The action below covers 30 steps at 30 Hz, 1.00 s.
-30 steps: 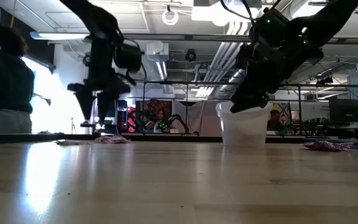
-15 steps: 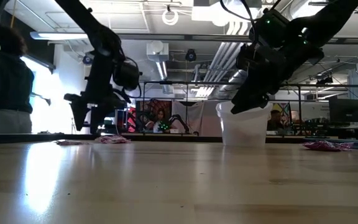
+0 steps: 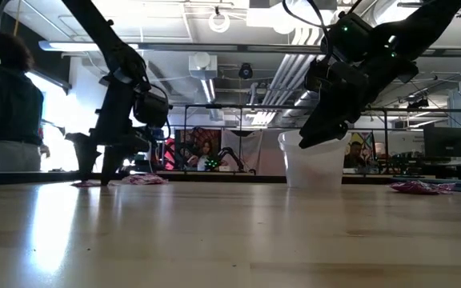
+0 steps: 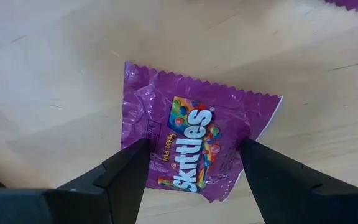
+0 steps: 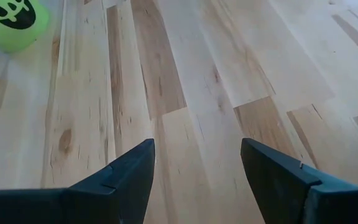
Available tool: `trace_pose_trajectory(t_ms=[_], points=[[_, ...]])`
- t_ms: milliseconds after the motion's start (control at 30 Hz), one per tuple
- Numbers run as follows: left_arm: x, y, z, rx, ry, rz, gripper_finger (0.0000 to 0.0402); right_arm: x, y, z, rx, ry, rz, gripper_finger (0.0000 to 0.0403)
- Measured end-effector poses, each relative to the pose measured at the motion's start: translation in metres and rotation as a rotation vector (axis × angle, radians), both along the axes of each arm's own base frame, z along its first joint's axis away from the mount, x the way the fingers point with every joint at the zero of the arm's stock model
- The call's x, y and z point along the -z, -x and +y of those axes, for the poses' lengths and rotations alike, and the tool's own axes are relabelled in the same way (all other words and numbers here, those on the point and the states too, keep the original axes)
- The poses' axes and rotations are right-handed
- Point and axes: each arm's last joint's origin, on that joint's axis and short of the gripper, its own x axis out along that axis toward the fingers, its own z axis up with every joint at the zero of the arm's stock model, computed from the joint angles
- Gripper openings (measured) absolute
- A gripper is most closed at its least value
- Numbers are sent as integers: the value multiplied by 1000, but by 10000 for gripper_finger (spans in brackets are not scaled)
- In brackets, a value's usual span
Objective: Sort candy by brand, put in halloween buckets
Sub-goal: Put the purple candy into the green bucket
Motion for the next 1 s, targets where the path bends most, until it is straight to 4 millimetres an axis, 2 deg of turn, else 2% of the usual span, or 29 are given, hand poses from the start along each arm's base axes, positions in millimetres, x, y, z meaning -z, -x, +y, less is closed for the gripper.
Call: trace_pose_trajectory(t_ms=[133, 267, 700, 900, 1000], points=[[0, 0, 0, -7, -4, 2, 237, 0, 0, 0, 1, -1, 0, 233], [0, 0, 0, -26, -5, 6, 206, 0, 0, 0, 4, -4, 0, 233], [0, -1, -3, -34, -27, 35, 15, 0, 0, 0, 1, 0, 0, 233], [0, -4, -5, -18, -31, 32, 1, 0, 0, 0, 6, -4, 0, 233], [-4, -9, -5, -8, -22, -24, 0, 0, 0, 0, 6, -4, 0, 233]])
